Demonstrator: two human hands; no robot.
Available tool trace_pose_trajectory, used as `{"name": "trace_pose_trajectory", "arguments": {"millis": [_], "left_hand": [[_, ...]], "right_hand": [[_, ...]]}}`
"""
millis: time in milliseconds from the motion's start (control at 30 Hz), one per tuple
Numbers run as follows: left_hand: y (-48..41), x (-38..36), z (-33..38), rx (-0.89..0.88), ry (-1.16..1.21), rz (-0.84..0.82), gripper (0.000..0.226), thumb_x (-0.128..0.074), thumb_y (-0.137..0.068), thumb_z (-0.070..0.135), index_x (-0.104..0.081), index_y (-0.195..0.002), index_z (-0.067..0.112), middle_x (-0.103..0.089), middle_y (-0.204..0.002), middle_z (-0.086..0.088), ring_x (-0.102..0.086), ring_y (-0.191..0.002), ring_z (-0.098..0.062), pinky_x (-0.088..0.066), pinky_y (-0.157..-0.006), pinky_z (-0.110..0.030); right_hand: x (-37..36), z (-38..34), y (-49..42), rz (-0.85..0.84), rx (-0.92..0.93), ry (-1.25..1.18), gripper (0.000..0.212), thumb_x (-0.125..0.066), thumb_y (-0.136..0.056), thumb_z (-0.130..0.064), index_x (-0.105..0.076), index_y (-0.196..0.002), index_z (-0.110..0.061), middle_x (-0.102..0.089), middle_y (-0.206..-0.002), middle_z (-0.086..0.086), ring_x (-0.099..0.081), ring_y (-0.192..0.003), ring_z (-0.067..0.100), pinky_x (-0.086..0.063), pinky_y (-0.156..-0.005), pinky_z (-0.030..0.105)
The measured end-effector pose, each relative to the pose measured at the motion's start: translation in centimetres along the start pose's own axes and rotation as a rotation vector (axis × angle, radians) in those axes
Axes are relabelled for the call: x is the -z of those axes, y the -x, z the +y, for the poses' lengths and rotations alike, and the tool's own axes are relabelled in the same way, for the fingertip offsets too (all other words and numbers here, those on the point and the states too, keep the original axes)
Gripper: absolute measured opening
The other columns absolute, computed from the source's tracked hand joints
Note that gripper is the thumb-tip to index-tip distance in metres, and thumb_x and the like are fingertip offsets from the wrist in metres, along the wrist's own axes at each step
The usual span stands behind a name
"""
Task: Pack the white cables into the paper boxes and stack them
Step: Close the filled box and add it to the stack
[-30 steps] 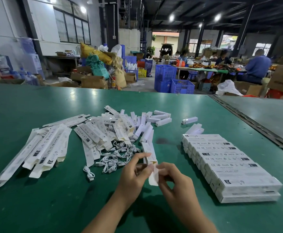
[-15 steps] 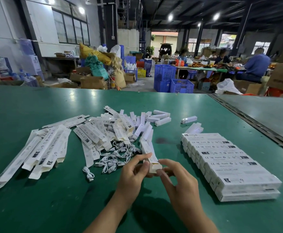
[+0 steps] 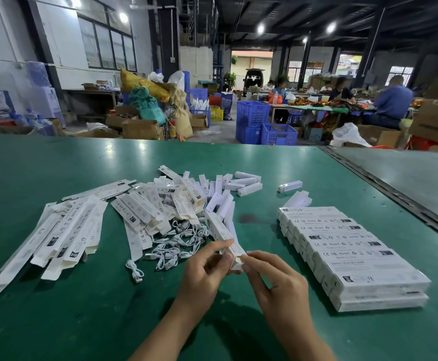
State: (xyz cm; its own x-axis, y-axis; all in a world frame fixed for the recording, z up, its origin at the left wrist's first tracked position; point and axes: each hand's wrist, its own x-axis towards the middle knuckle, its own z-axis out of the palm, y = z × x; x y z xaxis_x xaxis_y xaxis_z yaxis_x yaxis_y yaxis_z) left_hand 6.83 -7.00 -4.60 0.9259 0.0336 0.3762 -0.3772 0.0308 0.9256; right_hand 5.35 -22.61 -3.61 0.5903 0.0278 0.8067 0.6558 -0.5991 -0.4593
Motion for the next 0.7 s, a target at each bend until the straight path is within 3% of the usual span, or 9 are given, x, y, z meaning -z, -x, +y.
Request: {"name": "trace_pose_trajectory", "arguments": {"millis": [200,267,433,533,633,700], "left_hand": [[0.2,0.6,0.2,-0.004,-0.138,-0.127,0.045,-0.070,-0.075,0.068,-0.068,-0.114,0.045,-0.071,-0.075,0.012,-0.064,-0.071,-0.005,-0.049,-0.070,-0.018],[0.2,0.7,0.1,-0.012,-0.201,-0.119,0.043,-0.072,-0.073,0.066,-0.068,-0.111,0.048,-0.069,-0.073,0.013,-0.062,-0.069,-0.005,-0.048,-0.067,-0.018],[0.3,0.5,0.2,-0.010,-0.253,-0.121,0.032,-0.070,-0.076,0.058,-0.068,-0.107,0.050,-0.075,-0.084,-0.001,-0.070,-0.081,-0.018,-0.057,-0.078,-0.035],[0.3,0.3,0.5,-0.017,-0.251,-0.129,0.029,-0.068,-0.078,0.058,-0.069,-0.106,0.050,-0.074,-0.082,-0.001,-0.071,-0.080,-0.016,-0.057,-0.075,-0.032],[0.3,-0.1,1.5,0.000,-0.026,-0.143,0.028,-0.069,-0.082,0.045,-0.074,-0.107,0.033,-0.072,-0.082,-0.010,-0.069,-0.076,-0.018,-0.055,-0.071,-0.028],[0.2,0.1,2.3,0.076,0.303,-0.189,0.030,-0.074,-0.081,0.040,-0.075,-0.102,0.019,-0.070,-0.082,-0.014,-0.065,-0.067,-0.022,-0.054,-0.062,-0.031]], "right_hand": [[0.3,0.1,0.0,-0.011,-0.100,-0.082,0.022,-0.084,-0.070,0.002,-0.080,-0.084,-0.016,-0.074,-0.092,-0.013,-0.068,-0.084,-0.005,-0.052,-0.079,0.011],[0.3,0.1,0.0,-0.032,-0.144,-0.137,0.023,-0.084,-0.069,0.003,-0.080,-0.081,-0.016,-0.074,-0.088,-0.015,-0.069,-0.082,-0.004,-0.052,-0.077,0.012],[0.4,0.0,-0.3,-0.059,-0.262,-0.243,0.028,-0.084,-0.070,-0.001,-0.075,-0.079,-0.025,-0.072,-0.078,-0.016,-0.070,-0.073,0.005,-0.057,-0.070,0.025],[0.5,0.2,-0.3,-0.079,-0.226,-0.247,0.026,-0.082,-0.073,0.000,-0.075,-0.085,-0.022,-0.071,-0.089,-0.015,-0.070,-0.080,0.008,-0.057,-0.071,0.029],[0.9,0.0,-0.3,-0.193,-0.264,-0.338,0.040,-0.063,-0.073,-0.013,-0.069,-0.107,-0.033,-0.060,-0.121,-0.017,-0.067,-0.095,0.010,-0.054,-0.078,0.022],[0.9,0.2,-0.3,-0.231,-0.299,-0.291,0.056,-0.061,-0.072,-0.007,-0.058,-0.115,-0.042,-0.052,-0.132,-0.018,-0.067,-0.086,0.009,-0.053,-0.077,0.020]]}}
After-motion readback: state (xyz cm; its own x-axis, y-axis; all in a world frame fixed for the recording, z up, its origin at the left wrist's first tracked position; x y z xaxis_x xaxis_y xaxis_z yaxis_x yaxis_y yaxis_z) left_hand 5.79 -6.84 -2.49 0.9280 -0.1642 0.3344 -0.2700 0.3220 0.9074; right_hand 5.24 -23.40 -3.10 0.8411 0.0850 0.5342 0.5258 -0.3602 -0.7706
